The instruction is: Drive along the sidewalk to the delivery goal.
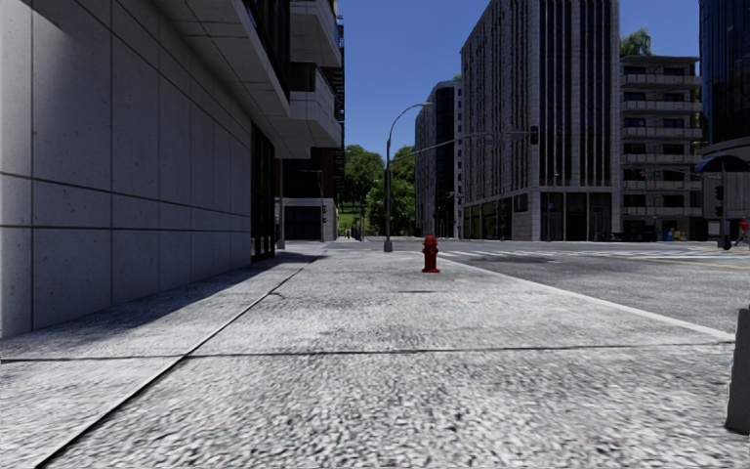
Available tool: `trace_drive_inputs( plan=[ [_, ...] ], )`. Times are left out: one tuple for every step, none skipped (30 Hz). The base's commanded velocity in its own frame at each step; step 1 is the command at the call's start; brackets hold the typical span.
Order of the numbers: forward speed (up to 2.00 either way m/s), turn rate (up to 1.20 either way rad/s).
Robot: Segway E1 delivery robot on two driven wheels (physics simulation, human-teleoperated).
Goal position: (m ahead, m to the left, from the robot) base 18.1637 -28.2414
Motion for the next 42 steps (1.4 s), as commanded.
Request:
trace_drive_inputs(
  plan=[
    [2.00,0.00],
    [2.00,0.00],
    [2.00,0.00],
    [2.00,0.00],
    [2.00,0.00],
    [2.00,0.00],
    [2.00,0.00],
    [2.00,0.11],
    [2.00,0.21],
    [2.00,0.28],
    [2.00,0.36],
    [2.00,0.38],
    [2.00,0.38],
    [2.00,0.39],
    [2.00,0.39],
    [2.00,0.39],
    [2.00,0.39],
    [2.00,0.39],
    [2.00,0.39],
    [2.00,0.39],
    [2.00,0.39],
    [2.00,0.39],
    [2.00,0.39],
    [2.00,0.39],
    [2.00,0.39],
    [2.00,0.39],
    [2.00,0.39],
    [2.00,0.39],
    [2.00,0.39],
    [2.00,0.39],
    [2.00,0.39],
    [2.00,0.20],
    [2.00,0.00],
    [2.00,0.00],
    [2.00,0.00],
    [2.00,0.00],
    [2.00,0.00],
    [2.00,0.00],
    [2.00,0.00],
    [2.00,0.00],
    [2.00,0.00],
    [2.00,0.00]
  ],
)
